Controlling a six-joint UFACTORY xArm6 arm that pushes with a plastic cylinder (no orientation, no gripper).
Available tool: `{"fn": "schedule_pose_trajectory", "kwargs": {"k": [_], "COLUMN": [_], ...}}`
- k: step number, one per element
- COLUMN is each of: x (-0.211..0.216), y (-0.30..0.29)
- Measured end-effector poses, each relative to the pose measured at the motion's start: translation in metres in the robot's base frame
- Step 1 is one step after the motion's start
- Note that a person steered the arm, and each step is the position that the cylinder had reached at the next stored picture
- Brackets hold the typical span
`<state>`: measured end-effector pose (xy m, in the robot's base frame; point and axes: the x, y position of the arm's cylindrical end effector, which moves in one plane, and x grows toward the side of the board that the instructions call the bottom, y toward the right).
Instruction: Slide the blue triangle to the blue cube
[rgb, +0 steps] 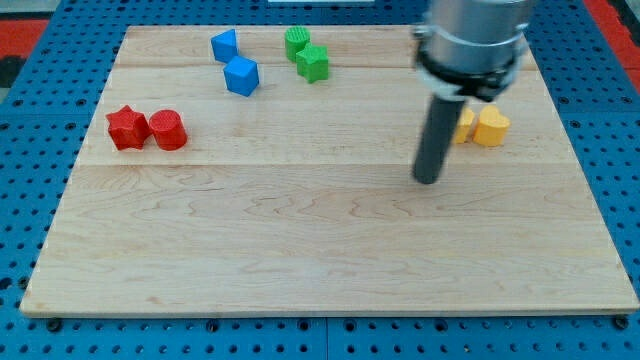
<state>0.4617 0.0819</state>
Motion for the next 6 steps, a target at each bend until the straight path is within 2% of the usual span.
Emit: {"fn": "schedule_pose_trajectory", "kwargs": {"k": [2, 3, 6], "x": [-0.063, -0.065, -0.065], "y": [-0.161, -0.203, -0.221]}}
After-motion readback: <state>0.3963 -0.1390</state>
